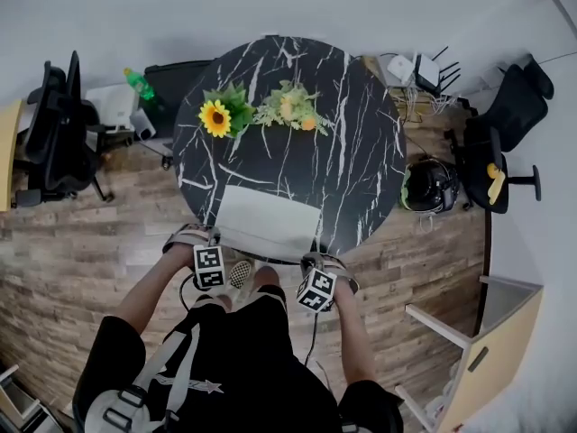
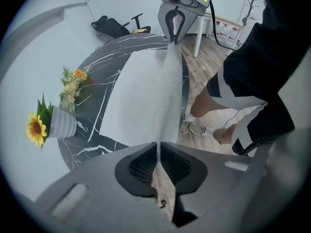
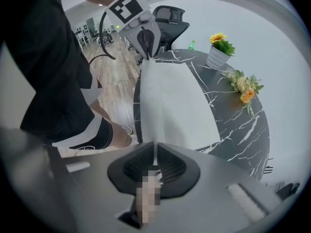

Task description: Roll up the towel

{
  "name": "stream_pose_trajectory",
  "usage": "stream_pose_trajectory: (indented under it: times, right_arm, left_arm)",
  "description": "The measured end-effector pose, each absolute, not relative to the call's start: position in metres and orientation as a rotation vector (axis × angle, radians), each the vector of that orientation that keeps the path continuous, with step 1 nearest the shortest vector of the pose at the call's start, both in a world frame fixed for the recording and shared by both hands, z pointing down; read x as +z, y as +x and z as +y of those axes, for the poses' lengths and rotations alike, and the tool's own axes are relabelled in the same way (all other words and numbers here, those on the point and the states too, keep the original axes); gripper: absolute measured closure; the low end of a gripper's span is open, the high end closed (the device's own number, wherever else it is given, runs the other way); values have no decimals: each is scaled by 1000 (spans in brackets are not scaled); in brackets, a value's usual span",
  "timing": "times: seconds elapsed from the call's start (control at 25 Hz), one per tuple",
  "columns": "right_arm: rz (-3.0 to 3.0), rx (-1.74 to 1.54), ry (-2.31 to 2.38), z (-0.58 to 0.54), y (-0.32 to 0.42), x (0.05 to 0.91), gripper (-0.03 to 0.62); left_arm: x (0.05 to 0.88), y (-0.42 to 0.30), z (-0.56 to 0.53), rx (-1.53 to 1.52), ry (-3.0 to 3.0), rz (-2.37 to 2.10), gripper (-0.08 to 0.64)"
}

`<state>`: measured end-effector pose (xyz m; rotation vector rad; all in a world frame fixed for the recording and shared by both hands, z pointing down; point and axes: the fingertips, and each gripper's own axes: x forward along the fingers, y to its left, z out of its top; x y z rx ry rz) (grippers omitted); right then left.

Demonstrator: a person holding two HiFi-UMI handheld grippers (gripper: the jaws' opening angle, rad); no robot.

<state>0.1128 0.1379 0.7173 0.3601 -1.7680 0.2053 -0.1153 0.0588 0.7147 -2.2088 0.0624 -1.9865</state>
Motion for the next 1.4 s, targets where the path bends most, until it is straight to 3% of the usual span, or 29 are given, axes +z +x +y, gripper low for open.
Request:
stream_pose_trajectory:
  times: [0.84, 1.12, 1.4]
  right_arm:
    - [-1763, 191, 417, 116, 119, 738, 561]
    - [-1756, 117, 548, 107, 125, 723, 445]
    - [-1756, 59, 621, 113, 122, 700, 434]
  left_arm:
    - [732, -109, 42, -1991, -2213, 77, 521]
    - [718, -114, 35, -1966, -2233, 188, 384]
    - [697, -112, 45, -1902, -2233, 207, 380]
